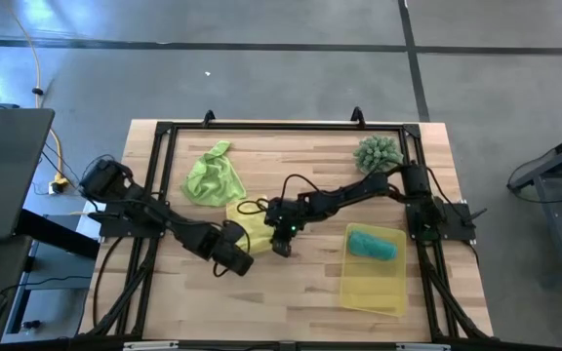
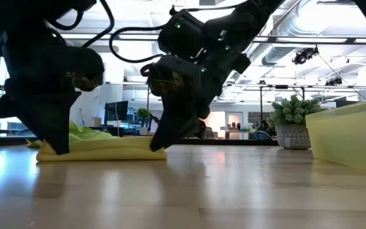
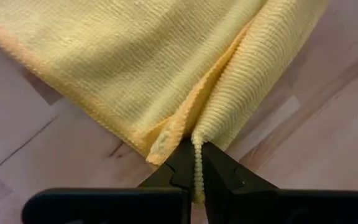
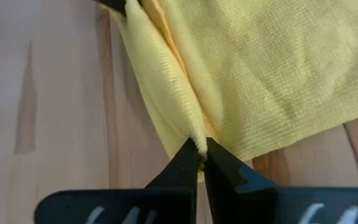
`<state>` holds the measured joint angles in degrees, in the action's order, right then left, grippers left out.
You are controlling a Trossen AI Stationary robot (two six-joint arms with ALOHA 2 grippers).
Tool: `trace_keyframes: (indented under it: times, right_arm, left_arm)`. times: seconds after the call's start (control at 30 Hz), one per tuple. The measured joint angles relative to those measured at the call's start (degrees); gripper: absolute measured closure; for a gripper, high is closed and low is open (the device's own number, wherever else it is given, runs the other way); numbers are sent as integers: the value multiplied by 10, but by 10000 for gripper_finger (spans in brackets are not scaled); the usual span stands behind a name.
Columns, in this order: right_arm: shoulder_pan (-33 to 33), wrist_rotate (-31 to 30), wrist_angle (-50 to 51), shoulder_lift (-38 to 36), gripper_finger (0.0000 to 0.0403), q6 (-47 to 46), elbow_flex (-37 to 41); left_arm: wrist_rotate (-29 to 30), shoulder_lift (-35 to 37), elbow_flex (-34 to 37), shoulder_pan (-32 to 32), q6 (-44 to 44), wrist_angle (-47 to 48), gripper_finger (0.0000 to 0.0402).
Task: Roll microfiber towels into tight, uniform cylinder then place into a basket
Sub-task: Roll the yellow microfiber cloth
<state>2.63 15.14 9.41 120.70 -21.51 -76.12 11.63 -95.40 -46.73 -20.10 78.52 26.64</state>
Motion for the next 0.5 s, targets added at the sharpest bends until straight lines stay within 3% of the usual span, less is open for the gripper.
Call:
trace_keyframes:
  times: [0.2, 0.5]
  right_arm:
    - [1, -8, 0, 1, 389, 39, 0]
    - [3, 18, 68, -71, 274, 138, 1]
  left_arm:
    - [-10, -13, -1, 11, -15, -9, 394]
    - [-14, -14, 0, 13, -22, -10, 394]
